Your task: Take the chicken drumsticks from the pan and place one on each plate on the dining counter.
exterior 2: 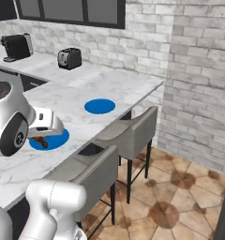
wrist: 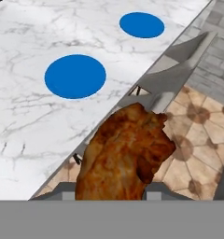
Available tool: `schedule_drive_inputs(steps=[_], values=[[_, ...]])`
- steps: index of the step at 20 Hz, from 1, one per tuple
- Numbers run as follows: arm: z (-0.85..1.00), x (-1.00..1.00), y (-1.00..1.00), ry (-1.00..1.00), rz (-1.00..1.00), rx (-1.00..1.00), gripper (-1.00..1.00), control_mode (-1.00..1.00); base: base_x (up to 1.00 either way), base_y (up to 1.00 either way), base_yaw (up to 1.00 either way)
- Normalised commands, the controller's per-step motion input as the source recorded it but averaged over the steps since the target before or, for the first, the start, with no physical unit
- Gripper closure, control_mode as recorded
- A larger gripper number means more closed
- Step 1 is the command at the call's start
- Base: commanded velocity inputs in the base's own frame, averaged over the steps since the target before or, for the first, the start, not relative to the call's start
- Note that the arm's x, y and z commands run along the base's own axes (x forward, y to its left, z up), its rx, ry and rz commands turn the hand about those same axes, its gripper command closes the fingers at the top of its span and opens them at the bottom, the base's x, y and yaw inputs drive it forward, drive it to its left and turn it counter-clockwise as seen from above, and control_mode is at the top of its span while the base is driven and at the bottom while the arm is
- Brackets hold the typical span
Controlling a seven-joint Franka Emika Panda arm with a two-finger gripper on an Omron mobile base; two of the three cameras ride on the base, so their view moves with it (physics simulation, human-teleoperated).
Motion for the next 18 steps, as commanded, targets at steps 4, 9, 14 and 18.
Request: schedule_drive_inputs(steps=[4, 9, 14, 18], values=[[-0.29, 0.94, 0.06, 0.00, 0.07, 0.04, 1.00, -1.00, 0.00, 0.00, 0.00], [-0.45, 0.88, 0.50, 0.08, 0.09, 0.08, 1.00, -1.00, 0.00, 0.00, 0.00], [-0.46, 0.66, 0.80, 0.03, 0.08, 0.01, 1.00, -1.00, 0.00, 0.00, 0.00], [-0.49, 0.86, 0.65, 0.07, 0.00, 0.00, 1.00, -1.00, 0.00, 0.00, 0.00]])
